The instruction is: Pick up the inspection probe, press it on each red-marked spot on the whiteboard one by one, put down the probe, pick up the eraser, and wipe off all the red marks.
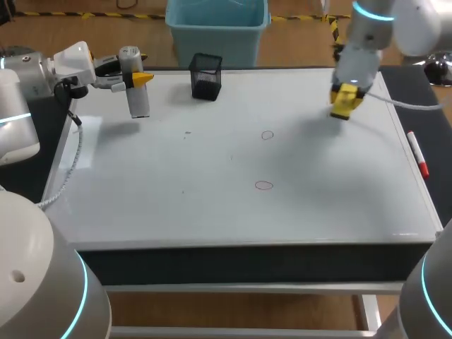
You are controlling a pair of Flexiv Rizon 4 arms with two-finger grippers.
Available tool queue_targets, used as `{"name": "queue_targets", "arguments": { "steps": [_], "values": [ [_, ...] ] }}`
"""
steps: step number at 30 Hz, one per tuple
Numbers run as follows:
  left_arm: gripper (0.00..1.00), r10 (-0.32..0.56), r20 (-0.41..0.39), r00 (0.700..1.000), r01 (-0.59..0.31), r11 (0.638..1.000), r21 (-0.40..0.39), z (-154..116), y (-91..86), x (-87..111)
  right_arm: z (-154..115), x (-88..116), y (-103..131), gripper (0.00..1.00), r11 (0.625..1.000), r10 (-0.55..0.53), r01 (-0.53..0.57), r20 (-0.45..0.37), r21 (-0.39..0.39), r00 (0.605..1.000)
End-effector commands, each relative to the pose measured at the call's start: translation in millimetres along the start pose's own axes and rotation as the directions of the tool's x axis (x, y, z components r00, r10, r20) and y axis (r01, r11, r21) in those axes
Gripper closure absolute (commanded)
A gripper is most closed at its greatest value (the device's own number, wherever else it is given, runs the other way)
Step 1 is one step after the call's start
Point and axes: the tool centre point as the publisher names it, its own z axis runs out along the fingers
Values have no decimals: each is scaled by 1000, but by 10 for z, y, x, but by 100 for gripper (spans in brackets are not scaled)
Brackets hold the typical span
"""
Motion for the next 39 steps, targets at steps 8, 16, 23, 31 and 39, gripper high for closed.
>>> {"name": "queue_targets", "arguments": {
  "steps": [8, 16, 23, 31, 39],
  "values": [
    [100, 0, -1, 1000, 0, 1000, 0, -4, -10, -1, 59, 558, -256, 100, 999, 26, -26, -17, -26, 1000],
    [100, 0, -1, 1000, 0, 1000, 0, -4, -10, -1, 112, 609, -311, 100, 999, -9, 9, -13, -47, 1000],
    [100, 0, -1, 1000, 0, 1000, 0, -4, -10, -1, 113, 629, -313, 100, 999, -20, 19, -16, -43, 1000],
    [100, 0, -1, 1000, 0, 1000, 0, -4, -10, -1, 113, 629, -313, 100, 999, -20, 19, -16, -43, 1000],
    [100, 0, -1, 1000, 0, 1000, 0, -4, -10, -1, 113, 629, -313, 100, 999, -20, 19, -16, -43, 1000]
  ]
}}
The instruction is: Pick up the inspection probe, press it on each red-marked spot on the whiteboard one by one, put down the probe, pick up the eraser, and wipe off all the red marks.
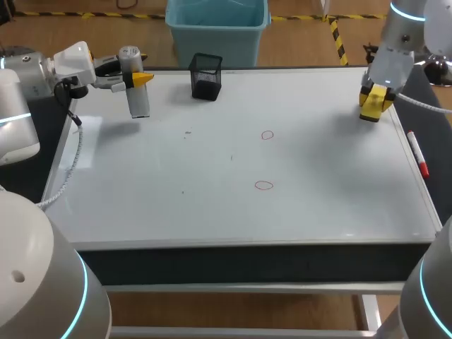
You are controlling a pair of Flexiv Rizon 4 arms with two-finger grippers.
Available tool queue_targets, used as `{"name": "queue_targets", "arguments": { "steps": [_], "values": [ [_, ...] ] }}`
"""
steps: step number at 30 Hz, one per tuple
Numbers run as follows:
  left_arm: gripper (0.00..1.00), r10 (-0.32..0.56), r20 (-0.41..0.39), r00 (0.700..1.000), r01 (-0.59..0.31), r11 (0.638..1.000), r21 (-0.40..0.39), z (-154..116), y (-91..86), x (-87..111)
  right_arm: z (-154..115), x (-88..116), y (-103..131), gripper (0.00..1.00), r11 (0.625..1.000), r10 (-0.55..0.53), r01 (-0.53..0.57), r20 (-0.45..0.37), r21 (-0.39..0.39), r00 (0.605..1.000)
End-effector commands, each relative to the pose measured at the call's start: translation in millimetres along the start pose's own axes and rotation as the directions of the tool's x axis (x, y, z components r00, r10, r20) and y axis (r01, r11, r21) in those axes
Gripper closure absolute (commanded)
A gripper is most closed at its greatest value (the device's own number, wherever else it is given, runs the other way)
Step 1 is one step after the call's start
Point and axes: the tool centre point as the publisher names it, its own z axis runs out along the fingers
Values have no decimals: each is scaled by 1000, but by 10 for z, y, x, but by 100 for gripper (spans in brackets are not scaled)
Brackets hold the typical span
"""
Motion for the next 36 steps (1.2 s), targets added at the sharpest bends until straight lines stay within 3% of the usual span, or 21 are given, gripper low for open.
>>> {"name": "queue_targets", "arguments": {
  "steps": [1, 14, 26, 36],
  "values": [
    [100, 0, -1, 1000, 0, 1000, 0, -4, -10, -1, -5, 2, -14, 100, 1000, -2, 2, -3, -1, 1000],
    [100, 46, -151, 987, -42, 999, 28, 455, 35, 592, -5, 2, -14, 100, 1000, -2, 2, -3, -1, 1000],
    [100, 45, -354, 934, -21, 997, 73, 1342, 55, 1321, -5, 2, -14, 100, 1000, -2, 2, -3, -1, 1000],
    [100, 57, -463, 885, -24, 997, 77, 2024, 65, 1553, -5, 2, -14, 100, 1000, -2, 2, -3, -1, 1000]
  ]
}}
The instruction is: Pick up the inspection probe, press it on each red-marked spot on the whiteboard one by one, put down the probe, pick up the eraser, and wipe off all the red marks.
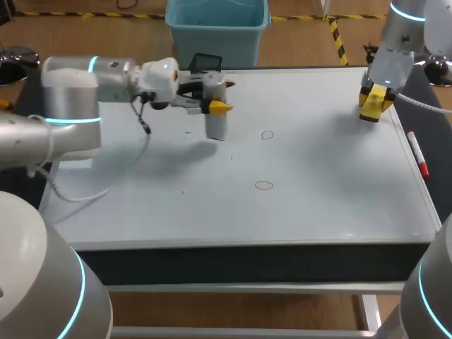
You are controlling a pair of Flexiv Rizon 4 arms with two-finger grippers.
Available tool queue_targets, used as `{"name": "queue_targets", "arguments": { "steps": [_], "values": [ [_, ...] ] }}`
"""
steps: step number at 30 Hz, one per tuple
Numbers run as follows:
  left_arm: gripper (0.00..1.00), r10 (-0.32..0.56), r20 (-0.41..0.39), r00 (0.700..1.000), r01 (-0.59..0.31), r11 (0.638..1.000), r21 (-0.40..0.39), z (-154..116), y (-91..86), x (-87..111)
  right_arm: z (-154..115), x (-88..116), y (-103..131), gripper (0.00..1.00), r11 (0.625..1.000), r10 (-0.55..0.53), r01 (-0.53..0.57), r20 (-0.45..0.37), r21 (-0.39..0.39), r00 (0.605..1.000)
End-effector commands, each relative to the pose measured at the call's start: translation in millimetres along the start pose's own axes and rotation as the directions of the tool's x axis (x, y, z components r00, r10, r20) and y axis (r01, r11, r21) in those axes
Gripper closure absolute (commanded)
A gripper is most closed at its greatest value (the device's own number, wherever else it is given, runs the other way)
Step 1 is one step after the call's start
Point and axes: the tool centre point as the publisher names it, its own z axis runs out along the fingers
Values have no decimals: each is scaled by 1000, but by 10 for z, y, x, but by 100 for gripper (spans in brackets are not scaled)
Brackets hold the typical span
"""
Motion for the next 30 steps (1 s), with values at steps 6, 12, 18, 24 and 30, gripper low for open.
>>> {"name": "queue_targets", "arguments": {
  "steps": [6, 12, 18, 24, 30],
  "values": [
    [100, -8, -76, 997, 9, 1000, 18, 630, 183, -233, -10, 2, -12, 100, 1000, -2, 2, -4, -1, 1000],
    [100, -18, -84, 996, 21, 999, 29, 880, 272, -314, -10, 2, -12, 100, 1000, -2, 2, -4, -1, 1000],
    [100, -19, -56, 998, 21, 999, 38, 981, 325, -375, -10, 2, -12, 100, 1000, -2, 2, -4, -1, 1000],
    [100, -25, -17, 1000, 26, 999, 36, 1014, 367, -403, -10, 2, -12, 100, 1000, -2, 2, -4, -1, 1000],
    [100, -33, -2, 999, 33, 999, 41, 1032, 407, -420, -10, 2, -12, 100, 1000, -2, 2, -4, -1, 1000]
  ]
}}
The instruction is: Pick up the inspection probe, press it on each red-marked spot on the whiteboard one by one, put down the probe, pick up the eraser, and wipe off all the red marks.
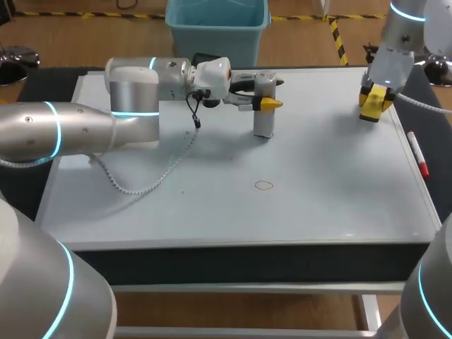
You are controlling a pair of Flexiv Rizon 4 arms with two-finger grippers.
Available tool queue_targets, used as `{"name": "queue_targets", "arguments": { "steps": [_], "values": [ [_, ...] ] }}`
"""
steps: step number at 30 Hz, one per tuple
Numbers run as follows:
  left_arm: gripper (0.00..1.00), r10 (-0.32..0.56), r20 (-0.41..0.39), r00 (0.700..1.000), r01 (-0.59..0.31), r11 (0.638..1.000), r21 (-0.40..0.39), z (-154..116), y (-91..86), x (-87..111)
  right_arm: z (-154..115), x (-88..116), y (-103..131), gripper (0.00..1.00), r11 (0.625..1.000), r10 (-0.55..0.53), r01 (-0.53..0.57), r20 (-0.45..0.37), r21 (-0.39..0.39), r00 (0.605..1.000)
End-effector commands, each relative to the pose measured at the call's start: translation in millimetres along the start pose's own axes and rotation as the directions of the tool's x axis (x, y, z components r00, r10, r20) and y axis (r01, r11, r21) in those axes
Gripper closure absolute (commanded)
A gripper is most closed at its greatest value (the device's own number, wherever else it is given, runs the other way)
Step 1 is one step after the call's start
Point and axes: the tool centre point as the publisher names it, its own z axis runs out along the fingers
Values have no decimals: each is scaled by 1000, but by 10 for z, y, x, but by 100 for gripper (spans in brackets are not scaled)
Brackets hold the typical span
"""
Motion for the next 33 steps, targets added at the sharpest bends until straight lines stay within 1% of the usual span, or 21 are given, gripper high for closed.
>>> {"name": "queue_targets", "arguments": {
  "steps": [1, 14, 33],
  "values": [
    [100, -1, 9, 1000, 1, 1000, 3, 35, 22, 10, -10, 2, -11, 100, 1000, -2, 2, -4, -1, 1000],
    [100, -21, 10, 1000, 21, 1000, 1, 99, 67, 15, -10, 2, -11, 100, 1000, -2, 2, -4, -1, 1000],
    [100, -25, 19, 999, 26, 1000, -8, 60, 72, 68, -10, 2, -11, 100, 1000, -2, 2, -4, -1, 1000]
  ]
}}
